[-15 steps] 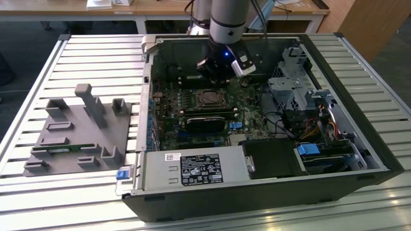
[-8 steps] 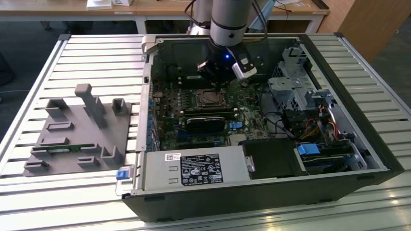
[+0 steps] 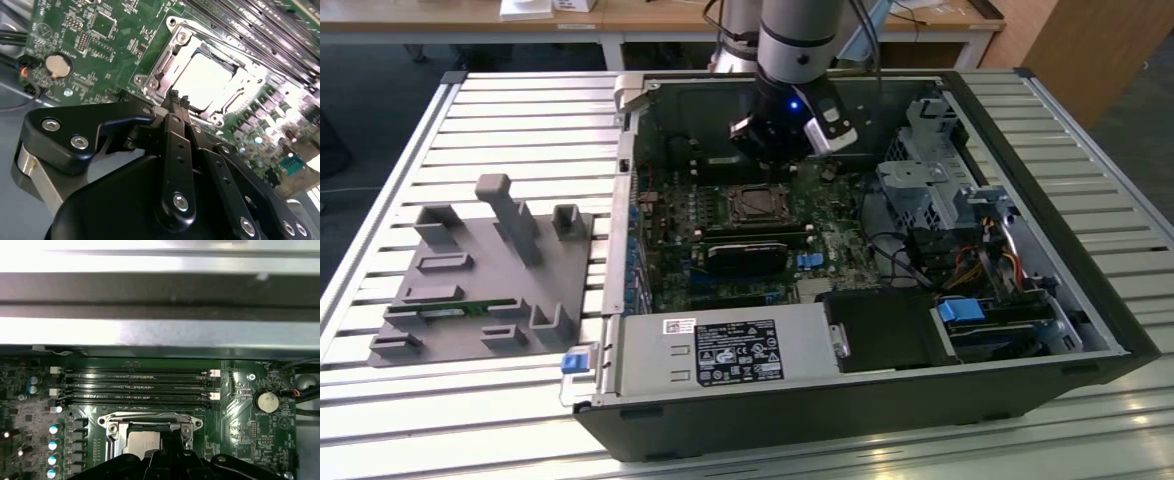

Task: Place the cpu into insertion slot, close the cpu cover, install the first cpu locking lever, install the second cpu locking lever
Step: 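Install the second cpu locking lever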

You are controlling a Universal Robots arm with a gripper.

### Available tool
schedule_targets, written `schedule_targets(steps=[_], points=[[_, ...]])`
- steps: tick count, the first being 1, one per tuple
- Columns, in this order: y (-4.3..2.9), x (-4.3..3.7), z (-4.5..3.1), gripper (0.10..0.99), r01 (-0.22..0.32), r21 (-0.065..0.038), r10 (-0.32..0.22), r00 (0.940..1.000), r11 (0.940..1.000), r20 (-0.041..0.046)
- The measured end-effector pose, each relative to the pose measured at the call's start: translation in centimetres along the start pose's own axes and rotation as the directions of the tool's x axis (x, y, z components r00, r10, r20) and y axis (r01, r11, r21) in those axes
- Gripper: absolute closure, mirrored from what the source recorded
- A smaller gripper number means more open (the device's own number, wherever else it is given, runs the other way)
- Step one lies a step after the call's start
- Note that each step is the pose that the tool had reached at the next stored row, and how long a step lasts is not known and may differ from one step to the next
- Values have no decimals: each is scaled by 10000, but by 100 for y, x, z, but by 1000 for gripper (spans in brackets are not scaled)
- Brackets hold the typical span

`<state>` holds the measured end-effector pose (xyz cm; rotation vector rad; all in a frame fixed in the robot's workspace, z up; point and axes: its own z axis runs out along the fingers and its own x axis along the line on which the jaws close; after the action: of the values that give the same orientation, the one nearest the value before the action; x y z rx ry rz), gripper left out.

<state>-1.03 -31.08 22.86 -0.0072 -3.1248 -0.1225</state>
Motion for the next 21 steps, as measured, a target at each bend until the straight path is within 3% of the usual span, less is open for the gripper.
schedule_targets(steps=[3, 8, 14, 21], points=[[6, 1, -82, 980, 0, 1, 0, 10000, 10000, 0], [-31, 2, -95, 980, 1, 0, -1, 10000, 10000, 0], [-163, 3, -105, 980, 0, 1, 0, 10000, 10000, 0], [-364, 3, -120, 980, 0, 0, 0, 10000, 10000, -1]])
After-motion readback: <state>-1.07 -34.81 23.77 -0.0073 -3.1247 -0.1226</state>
